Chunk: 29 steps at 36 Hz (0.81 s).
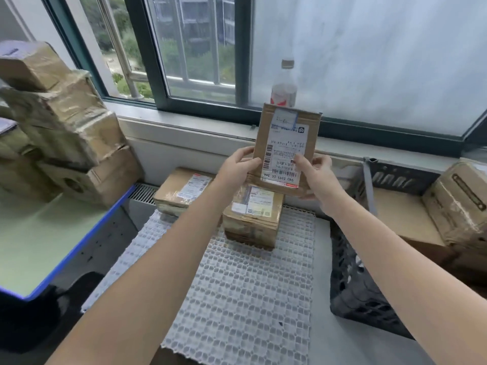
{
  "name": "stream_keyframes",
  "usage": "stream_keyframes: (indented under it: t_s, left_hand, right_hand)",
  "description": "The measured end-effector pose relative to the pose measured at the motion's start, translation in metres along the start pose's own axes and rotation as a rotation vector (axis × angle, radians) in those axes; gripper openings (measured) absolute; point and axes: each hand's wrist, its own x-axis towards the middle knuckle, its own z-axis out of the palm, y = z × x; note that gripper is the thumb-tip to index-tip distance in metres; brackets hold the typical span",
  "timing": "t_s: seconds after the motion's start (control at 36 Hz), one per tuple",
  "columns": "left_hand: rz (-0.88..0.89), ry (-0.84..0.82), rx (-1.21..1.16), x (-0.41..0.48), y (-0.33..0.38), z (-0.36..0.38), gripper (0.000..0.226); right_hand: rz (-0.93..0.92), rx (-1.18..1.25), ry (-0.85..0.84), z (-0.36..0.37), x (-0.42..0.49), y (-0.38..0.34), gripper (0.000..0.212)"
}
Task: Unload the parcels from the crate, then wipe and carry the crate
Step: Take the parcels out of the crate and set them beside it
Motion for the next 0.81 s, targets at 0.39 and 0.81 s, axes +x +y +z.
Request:
stream_keyframes:
  t_s: [0.39,0.81]
  left_hand:
    - [-0.102,-0.070,0.159,0.038,-0.044,-0.060,0.046]
    - [-0.238,-0.057,0.267,0.054,-0.077,-0.045,0.049]
  right_hand:
    - [0.149,-0.008,0.033,0.081,0.017,0.028,0.076]
    - [0.297,-0.229,0.114,0.097,0.036,0.052,0.063]
